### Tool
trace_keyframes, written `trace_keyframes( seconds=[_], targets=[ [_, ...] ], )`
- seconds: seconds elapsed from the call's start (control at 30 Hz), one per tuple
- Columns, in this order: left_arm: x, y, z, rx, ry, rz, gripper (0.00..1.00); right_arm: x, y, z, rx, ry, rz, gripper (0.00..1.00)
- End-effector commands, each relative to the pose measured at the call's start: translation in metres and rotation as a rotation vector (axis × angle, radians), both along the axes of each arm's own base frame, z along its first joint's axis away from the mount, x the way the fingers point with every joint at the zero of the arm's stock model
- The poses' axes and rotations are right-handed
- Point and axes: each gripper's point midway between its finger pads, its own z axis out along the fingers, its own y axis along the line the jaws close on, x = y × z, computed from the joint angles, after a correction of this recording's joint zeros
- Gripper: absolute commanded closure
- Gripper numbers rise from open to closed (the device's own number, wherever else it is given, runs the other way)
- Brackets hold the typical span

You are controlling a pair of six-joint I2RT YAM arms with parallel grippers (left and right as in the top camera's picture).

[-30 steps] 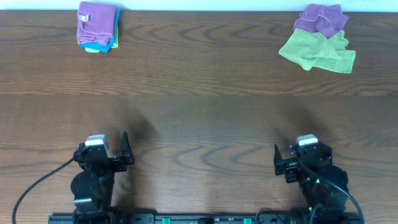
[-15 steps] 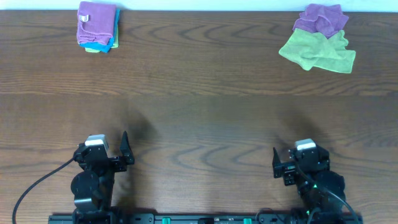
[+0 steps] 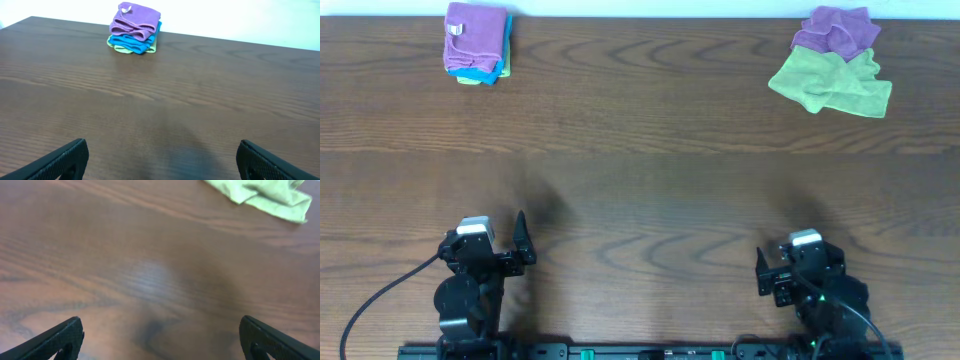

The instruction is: Fold the cloth

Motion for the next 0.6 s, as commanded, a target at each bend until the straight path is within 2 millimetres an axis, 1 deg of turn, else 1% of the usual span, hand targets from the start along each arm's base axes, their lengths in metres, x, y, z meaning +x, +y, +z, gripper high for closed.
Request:
trace_keyframes(
  seconds=[0.0,0.57],
  targets=[
    [-0.0003,0.0022,-0.0121,0.021,0.027,0.008,0.05,-0.0017,0.0051,-0.0127,-0.007,0.023,0.032,0.01],
    [-0.0003,0.0022,-0.0121,0.021,0.027,0.008,0.05,-0.0016,0.0069,-0.0122,0.009,0.023,0.031,0.01]
  ],
)
